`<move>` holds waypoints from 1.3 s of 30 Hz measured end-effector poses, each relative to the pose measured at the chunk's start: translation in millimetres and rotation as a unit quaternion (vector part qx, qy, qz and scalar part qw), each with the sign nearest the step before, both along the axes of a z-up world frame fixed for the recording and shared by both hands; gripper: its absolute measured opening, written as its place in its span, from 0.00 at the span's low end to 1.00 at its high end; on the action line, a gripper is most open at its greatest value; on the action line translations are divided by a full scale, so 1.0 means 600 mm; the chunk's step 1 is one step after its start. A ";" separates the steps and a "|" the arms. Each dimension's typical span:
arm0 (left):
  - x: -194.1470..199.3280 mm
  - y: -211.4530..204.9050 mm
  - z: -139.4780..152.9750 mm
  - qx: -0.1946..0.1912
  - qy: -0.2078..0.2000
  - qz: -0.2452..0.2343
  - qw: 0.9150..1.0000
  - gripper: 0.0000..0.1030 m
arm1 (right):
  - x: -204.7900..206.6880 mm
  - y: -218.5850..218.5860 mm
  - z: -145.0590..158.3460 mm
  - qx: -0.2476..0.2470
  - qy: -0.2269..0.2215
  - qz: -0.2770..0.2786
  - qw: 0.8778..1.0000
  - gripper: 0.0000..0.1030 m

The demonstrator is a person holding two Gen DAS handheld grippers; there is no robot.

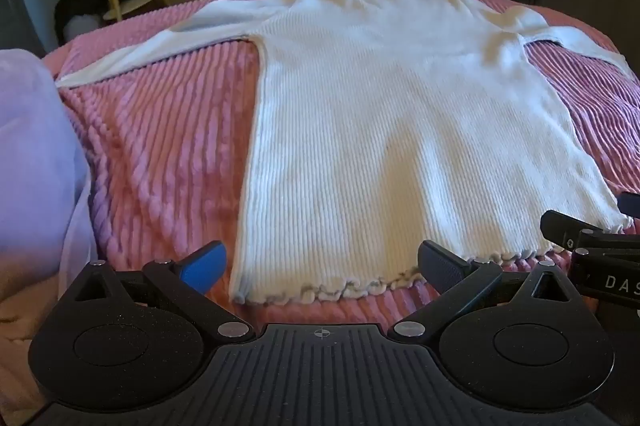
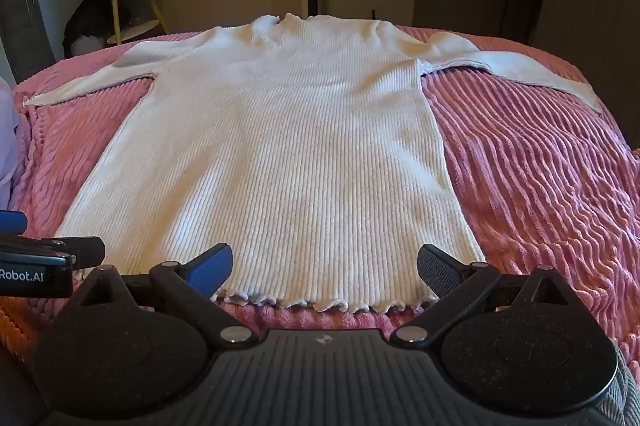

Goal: Fold small clothes

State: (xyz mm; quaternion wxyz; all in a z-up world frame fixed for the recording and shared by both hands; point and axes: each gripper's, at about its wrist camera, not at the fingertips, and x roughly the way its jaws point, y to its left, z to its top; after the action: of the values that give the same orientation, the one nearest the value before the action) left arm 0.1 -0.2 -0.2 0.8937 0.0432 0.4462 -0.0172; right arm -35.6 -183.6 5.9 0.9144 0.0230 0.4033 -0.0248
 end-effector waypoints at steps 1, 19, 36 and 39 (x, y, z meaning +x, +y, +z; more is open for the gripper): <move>0.000 0.000 0.000 -0.001 0.000 0.000 1.000 1.00 | 0.000 0.000 0.000 -0.001 0.000 -0.001 1.000 0.96; 0.002 0.003 -0.007 -0.006 0.005 0.002 1.000 1.00 | -0.004 0.000 0.002 -0.003 -0.009 0.003 1.000 0.96; -0.003 0.003 -0.013 -0.008 0.009 0.003 1.000 1.00 | -0.005 0.000 0.007 -0.001 -0.013 0.001 1.000 0.96; -0.003 0.004 -0.015 -0.009 0.011 0.002 1.000 1.00 | -0.006 0.001 0.008 -0.001 -0.014 0.001 1.000 0.96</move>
State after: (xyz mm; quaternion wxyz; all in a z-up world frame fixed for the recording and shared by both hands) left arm -1.9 2.2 -8.9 0.8892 0.0339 0.4559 -0.0202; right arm -38.9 -183.2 10.5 0.9201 0.0224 0.3902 -0.0241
